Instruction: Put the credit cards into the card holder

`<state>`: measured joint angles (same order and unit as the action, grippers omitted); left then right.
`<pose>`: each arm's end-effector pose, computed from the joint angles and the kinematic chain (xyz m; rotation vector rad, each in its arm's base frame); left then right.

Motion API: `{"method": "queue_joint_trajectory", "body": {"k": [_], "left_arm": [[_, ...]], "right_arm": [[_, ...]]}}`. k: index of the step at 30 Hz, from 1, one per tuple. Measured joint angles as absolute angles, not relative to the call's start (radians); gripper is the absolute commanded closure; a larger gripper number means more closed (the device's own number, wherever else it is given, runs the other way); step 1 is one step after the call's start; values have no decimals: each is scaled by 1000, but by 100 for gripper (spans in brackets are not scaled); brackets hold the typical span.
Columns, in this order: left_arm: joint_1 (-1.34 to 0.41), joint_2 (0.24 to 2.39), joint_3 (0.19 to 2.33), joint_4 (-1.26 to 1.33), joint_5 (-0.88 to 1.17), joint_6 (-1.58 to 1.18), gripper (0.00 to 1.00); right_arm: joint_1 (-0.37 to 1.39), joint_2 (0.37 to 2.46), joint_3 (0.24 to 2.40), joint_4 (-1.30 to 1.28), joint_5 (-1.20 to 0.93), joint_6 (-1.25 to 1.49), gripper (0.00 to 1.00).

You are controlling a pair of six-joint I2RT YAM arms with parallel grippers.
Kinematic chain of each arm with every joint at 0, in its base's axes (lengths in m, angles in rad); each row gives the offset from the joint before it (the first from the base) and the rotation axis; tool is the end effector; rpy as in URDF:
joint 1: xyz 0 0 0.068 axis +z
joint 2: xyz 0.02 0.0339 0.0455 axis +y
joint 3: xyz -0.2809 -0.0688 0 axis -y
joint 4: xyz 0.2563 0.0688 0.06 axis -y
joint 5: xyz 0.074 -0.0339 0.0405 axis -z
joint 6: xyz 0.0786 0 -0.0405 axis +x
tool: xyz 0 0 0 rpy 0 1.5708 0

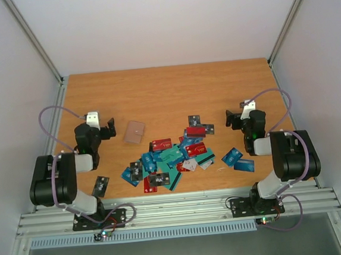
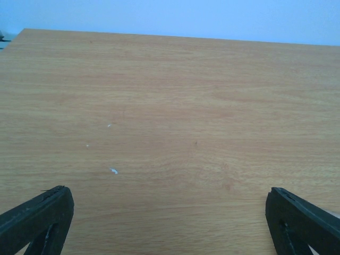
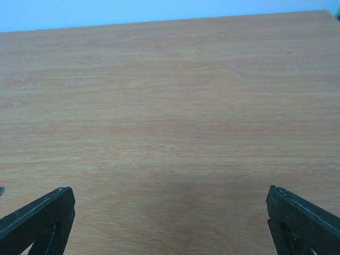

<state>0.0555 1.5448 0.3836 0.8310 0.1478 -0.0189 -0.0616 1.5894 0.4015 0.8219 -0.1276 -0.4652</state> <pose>0.3135 0.0058 0.1339 0.0297 1.8987 -0.1156 0.3185 -0.0096 0.1246 -0.4720 1.8821 -0.2275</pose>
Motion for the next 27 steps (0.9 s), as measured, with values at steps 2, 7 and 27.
{"method": "queue_joint_trajectory", "body": {"k": [2, 7, 27], "left_arm": [[56, 1509, 395, 791, 146, -19, 1], [55, 1362, 444, 635, 112, -30, 1], [56, 1189, 1016, -402, 246, -248, 8]], "right_arm": [[-56, 1556, 385, 818, -111, -465, 2], [-37, 1401, 373, 746, -43, -465, 2], [30, 1066, 964, -372, 51, -133, 2]]}}
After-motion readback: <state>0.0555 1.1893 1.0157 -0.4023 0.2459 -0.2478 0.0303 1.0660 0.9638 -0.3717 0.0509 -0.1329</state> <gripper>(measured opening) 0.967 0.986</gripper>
